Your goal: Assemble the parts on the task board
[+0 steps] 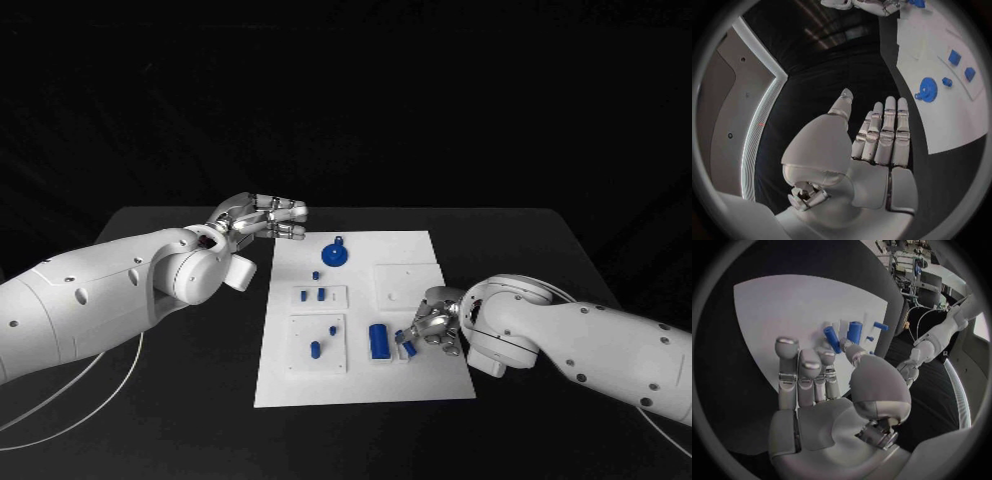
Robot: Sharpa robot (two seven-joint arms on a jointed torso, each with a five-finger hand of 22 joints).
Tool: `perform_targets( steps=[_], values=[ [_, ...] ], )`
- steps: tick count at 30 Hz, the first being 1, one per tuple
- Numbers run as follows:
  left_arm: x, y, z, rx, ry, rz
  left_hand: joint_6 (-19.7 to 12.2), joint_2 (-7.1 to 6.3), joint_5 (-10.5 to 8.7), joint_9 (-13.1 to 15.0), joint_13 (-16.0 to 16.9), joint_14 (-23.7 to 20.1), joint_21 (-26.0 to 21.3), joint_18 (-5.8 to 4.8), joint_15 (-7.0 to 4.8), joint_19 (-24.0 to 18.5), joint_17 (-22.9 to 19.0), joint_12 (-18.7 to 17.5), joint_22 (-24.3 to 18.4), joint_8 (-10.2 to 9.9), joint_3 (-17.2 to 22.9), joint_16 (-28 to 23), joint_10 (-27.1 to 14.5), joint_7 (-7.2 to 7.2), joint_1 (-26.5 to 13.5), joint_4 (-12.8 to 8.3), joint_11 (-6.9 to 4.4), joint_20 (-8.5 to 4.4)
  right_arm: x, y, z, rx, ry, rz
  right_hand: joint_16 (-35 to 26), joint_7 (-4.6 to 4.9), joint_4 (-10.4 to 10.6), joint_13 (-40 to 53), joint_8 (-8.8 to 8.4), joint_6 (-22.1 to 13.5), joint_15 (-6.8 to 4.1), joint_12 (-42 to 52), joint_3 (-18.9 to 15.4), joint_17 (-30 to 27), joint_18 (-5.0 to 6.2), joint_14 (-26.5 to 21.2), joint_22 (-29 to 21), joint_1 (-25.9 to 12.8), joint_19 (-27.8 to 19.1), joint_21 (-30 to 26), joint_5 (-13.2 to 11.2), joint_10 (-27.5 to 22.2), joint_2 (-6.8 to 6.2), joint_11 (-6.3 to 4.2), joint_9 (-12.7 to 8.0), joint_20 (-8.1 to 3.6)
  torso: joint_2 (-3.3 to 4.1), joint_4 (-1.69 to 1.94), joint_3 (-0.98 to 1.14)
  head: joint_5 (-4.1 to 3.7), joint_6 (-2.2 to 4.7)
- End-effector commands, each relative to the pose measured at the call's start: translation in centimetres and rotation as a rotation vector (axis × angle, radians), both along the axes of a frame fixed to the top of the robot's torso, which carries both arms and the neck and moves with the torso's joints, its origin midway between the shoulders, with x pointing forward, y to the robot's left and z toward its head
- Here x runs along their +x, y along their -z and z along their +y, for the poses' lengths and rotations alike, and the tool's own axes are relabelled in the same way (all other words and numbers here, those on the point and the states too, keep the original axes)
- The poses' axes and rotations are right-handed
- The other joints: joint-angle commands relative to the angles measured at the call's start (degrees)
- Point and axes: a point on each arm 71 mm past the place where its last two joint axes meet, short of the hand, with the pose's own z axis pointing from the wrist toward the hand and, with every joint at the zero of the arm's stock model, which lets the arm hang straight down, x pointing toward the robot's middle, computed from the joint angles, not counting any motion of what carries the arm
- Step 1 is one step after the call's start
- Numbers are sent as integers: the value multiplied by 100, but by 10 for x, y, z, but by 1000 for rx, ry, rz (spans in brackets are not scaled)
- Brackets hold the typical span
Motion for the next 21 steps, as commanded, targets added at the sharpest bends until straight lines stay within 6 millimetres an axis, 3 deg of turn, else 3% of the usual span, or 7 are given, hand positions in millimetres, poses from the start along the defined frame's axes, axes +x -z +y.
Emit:
perform_targets(
  steps=[1, 13, 19, 21],
  values=[
    [-1, -1, -3, -3, 19, -1, -34, -66, -37, -5, 8, -30, -22, 3, 8, -25, 8, 23, -5, -17, -1, -22, -39, -2, -7, 21, -4, -2, -3, 5, -1, -38, -16, 27, -38, -2, 72, -11, -24, 2, -13, -27, -5, -7, 24, 27, -6, 43, 277, -16, -48, -5, -80, -32, -10, -6, 2, 2, 3, 9, -13],
    [-1, -1, -2, -2, 20, 1, -25, -62, -36, -5, 8, -37, -23, 4, 10, -29, 7, 23, -5, -15, 3, -23, -42, -3, -1, 18, -4, 0, -3, 5, -1, -42, -18, 32, -70, 15, 341, -27, -25, -42, -6, -44, -28, -32, 35, 24, -25, 16, 280, -39, -150, 0, -188, -20, -13, 0, 1, 2, 1, 22, -19],
    [0, 0, -1, -1, 17, 1, -27, -58, -33, -5, 8, -34, -23, 4, 9, -29, 8, 24, -5, -15, 3, -21, -42, -2, -5, 22, -3, -1, -5, 4, -1, -46, -20, 35, -73, 26, 487, -31, -24, -70, -1, -51, -28, -35, 41, 26, -33, -92, 281, -41, -268, 6, -226, -13, -14, 4, -3, -3, 4, 36, -8],
    [0, 0, -1, 0, 16, 1, -27, -58, -33, -5, 8, -34, -23, 4, 9, -29, 8, 24, -5, -15, 3, -21, -42, -2, -5, 22, -3, -1, -5, 4, -1, -47, -21, 36, -79, 28, 599, -36, -24, -71, 1, -61, -23, -40, 44, 25, -42, -123, 280, -46, -415, 10, -285, -9, -11, 8, 0, -2, 5, 37, -12]
  ],
)
